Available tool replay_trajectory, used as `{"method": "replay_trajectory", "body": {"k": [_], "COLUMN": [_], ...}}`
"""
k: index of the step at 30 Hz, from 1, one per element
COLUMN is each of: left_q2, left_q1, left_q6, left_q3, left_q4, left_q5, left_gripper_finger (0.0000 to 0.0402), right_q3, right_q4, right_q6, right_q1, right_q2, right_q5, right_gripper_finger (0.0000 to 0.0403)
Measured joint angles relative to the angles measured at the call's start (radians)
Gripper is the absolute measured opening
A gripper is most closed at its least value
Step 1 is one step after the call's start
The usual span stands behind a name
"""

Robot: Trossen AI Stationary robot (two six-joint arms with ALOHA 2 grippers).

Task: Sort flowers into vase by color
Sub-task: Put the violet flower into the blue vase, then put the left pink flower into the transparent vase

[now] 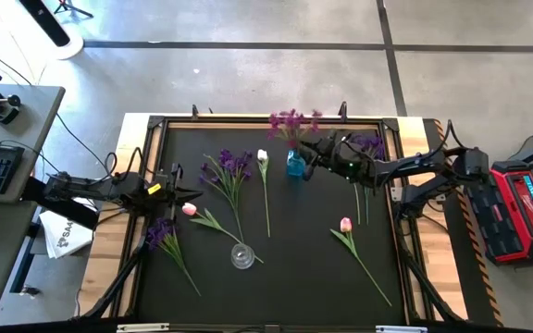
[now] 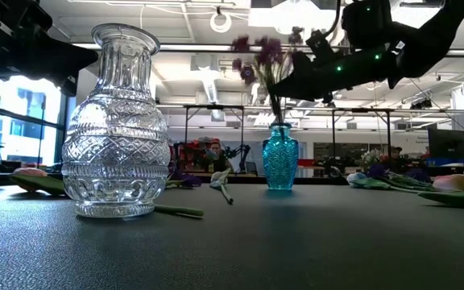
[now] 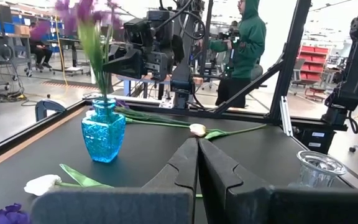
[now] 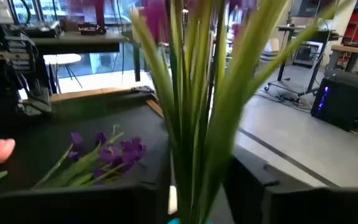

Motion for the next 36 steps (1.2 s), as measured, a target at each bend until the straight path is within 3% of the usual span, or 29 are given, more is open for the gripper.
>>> {"method": "replay_trajectory", "body": {"k": [6, 11, 15, 21, 27, 36], "left_q2": [0.0, 0.0, 0.0, 0.026, 0.144, 0.478], "left_q1": [0.0, 0.0, 0.0, 0.0, 0.0, -0.031], "left_q6": [0.002, 0.03, 0.061, -0.014, -0.027, -0.166], "left_q3": [0.0, 0.0, 0.0, 0.01, 0.058, 0.244], "left_q4": [-0.003, -0.001, 0.016, -0.004, -0.005, -0.089], "left_q5": [-0.012, -0.054, -0.142, -0.289, -0.343, -0.357], "left_gripper_finger": [0.0, 0.0, 0.0, 0.0, 0.0, 0.0], "right_q3": [0.0, 0.001, 0.001, 0.001, 0.002, 0.002], "right_q4": [-0.082, -0.212, -0.35, -0.513, -0.515, -0.497], "right_q6": [-0.009, -0.009, -0.009, 0.044, 0.047, 0.05], "right_q1": [0.003, 0.027, 0.073, 0.222, 0.378, 0.458], "right_q2": [-0.024, -0.108, -0.213, -0.367, -0.39, -0.27], "right_q5": [0.037, 0.051, 0.155, 0.368, 0.453, 0.451], "right_gripper_finger": [0.0182, 0.0197, 0.0192, 0.0179, 0.0161, 0.0145]}}
